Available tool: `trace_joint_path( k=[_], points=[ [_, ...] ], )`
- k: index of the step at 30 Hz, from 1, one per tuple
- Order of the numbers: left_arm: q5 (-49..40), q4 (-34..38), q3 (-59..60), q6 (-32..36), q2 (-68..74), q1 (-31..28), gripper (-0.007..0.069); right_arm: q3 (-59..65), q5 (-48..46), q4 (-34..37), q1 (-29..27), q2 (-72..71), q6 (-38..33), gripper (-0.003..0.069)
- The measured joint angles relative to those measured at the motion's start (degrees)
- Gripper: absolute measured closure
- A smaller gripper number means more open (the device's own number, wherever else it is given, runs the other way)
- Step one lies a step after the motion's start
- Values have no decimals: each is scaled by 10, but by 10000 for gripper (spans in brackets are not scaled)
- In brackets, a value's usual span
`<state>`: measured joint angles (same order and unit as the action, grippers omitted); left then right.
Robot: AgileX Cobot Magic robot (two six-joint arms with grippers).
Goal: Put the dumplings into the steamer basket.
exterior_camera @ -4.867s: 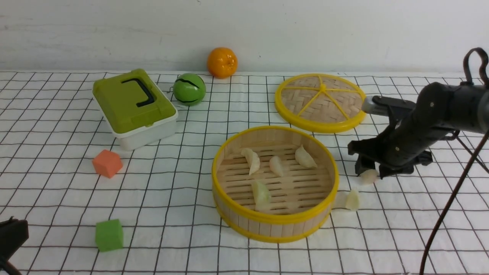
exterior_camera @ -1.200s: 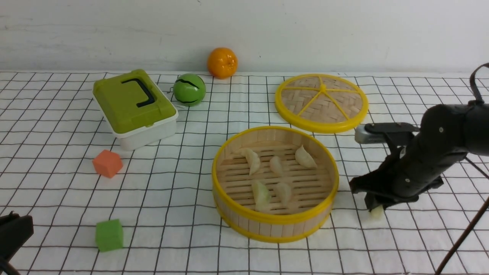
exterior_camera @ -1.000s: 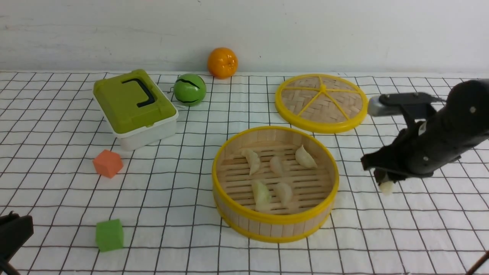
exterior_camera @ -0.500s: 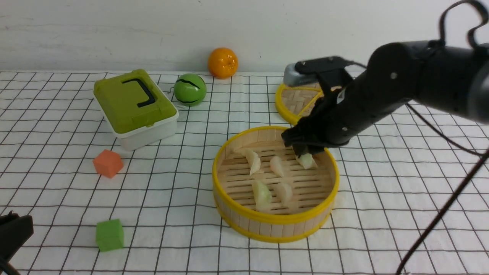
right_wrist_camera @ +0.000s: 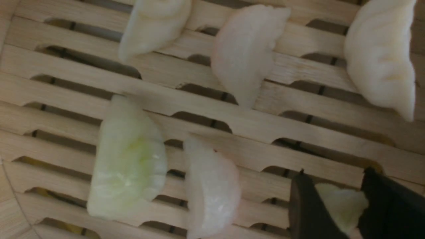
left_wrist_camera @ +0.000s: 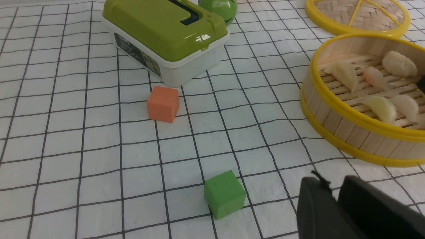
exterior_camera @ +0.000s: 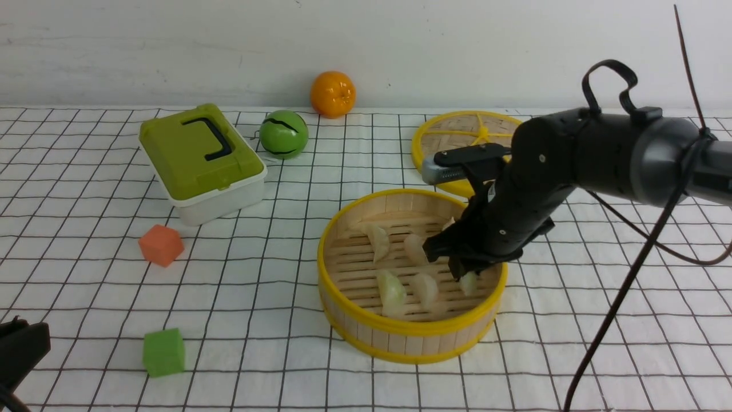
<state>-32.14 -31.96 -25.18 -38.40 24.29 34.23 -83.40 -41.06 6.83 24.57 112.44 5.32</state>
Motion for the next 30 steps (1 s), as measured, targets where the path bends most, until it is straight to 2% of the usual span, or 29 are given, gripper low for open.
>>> trace_joint_path(
  k=[3,4,5,8,12,18,21,24,27,28,30],
  points=[
    [0,0,0,0,0,0,522,0,-5,0,0,0,1,342],
    [0,0,0,0,0,0,522,0,-6,0,0,0,1,335],
    [0,0,0,0,0,0,522,0,-7,2,0,0,1,292],
    [0,0,0,0,0,0,522,0,-11,8,0,0,1,235],
    [0,0,0,0,0,0,519,0,-14,13,0,-8,1,208],
    [0,0,0,0,0,0,517,-1,-18,15,0,-49,-6,209],
    [0,0,0,0,0,0,514,-1,-22,12,0,-70,-8,225],
    [0,0,0,0,0,0,513,-1,-35,0,0,-105,-10,284],
    [0,-1,0,0,0,0,510,-1,-62,-30,0,-159,-23,407],
    [0,-3,0,0,0,0,510,-1,-86,-53,0,-190,-32,471],
    [0,-4,0,0,0,0,507,-1,-117,-93,0,-236,-37,553]
  ],
)
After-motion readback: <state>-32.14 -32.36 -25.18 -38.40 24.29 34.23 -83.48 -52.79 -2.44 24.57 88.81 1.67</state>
